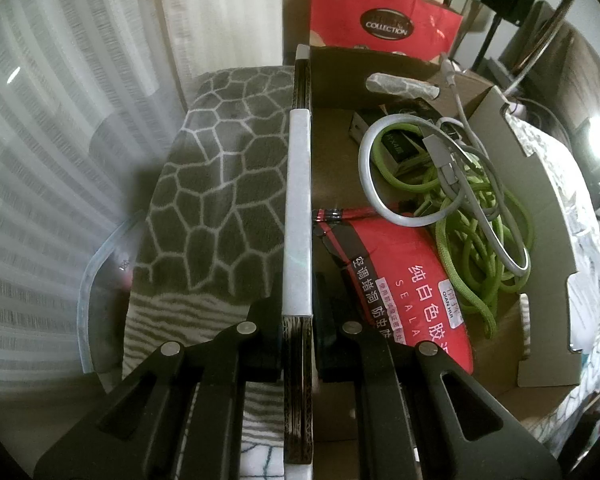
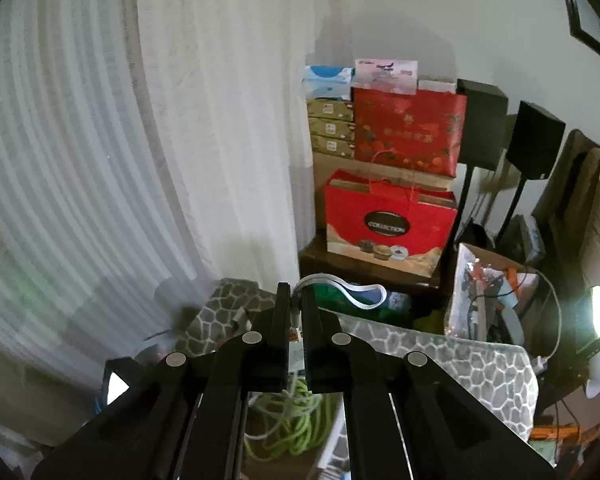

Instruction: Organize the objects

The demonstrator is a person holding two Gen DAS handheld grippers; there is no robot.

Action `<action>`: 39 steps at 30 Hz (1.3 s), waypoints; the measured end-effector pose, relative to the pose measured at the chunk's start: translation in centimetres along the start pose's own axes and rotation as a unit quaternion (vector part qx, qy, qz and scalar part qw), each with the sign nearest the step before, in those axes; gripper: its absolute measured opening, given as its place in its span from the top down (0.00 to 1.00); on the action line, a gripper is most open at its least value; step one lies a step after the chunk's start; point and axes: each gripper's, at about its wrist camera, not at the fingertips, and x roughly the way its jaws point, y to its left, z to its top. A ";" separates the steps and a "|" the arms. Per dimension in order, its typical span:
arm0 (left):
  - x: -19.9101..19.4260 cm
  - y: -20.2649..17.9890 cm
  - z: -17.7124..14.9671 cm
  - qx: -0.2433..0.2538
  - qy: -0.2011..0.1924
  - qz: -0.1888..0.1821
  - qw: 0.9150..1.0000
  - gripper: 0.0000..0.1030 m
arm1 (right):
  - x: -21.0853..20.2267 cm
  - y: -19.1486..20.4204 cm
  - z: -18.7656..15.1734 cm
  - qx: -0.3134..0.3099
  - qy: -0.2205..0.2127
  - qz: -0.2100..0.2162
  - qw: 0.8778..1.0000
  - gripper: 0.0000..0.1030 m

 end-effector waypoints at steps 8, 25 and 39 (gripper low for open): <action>-0.1 -0.1 0.0 0.000 0.000 0.000 1.000 0.90 | 2.6 1.6 -1.0 -0.004 0.028 0.014 0.999 0.96; -0.3 -0.2 0.2 -0.002 0.001 -0.002 1.000 0.90 | 2.0 2.8 -12.6 -0.046 0.140 0.051 0.988 0.96; -0.3 -0.3 0.2 -0.002 0.000 -0.001 1.000 0.90 | 3.6 2.9 -19.1 -0.055 0.215 0.065 0.973 0.94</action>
